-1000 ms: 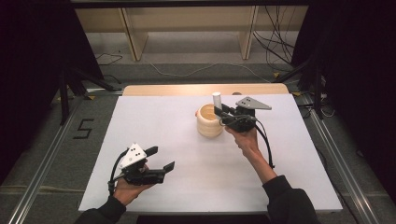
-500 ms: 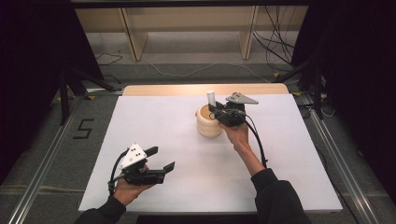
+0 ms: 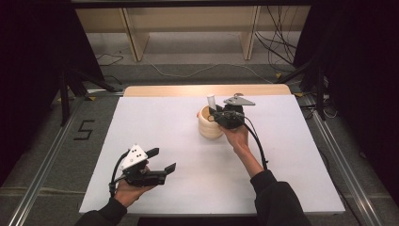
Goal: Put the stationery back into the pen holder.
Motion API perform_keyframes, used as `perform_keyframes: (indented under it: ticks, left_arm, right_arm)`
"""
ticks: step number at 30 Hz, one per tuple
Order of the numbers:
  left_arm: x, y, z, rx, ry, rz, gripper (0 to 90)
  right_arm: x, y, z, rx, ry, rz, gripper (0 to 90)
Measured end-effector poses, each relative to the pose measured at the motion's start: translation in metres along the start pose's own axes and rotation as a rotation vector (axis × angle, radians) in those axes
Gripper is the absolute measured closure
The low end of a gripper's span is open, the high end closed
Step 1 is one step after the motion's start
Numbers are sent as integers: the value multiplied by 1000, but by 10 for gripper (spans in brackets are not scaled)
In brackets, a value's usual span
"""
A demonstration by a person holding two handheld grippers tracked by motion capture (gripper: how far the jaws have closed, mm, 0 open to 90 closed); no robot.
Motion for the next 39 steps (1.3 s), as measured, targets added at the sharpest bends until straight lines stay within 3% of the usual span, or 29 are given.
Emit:
perform_keyframes:
  ticks: [8,9,12,16,22,33,39]
  left_arm:
    - [0,0,0,0,-6,2,152]
    - [0,0,0,0,-8,3,152]
    - [0,0,0,-1,-9,6,152]
    - [0,0,0,1,-10,5,152]
    - [0,0,0,5,-15,8,152]
    - [1,0,0,12,-16,9,150]
    - [2,0,0,14,-19,9,150]
  right_arm:
    - [0,1,5,39,-15,5,693]
    - [1,2,6,51,-10,2,662]
    - [1,1,6,77,8,-13,401]
    - [2,-9,-4,47,-14,-18,272]
    - [5,-25,-12,37,-36,-27,250]
    - [33,-60,-7,41,-74,-138,218]
    - [40,-84,2,33,-83,-165,216]
Point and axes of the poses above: each handheld gripper's, and its own axes: y roughly forward along the jaws, z roughly out of its underside, x roughly to its left, the point moved 8 cm from there along y, roughly forward along the jaws, and after that the axes turned 2 degrees about -z, right-handed, at the moved point
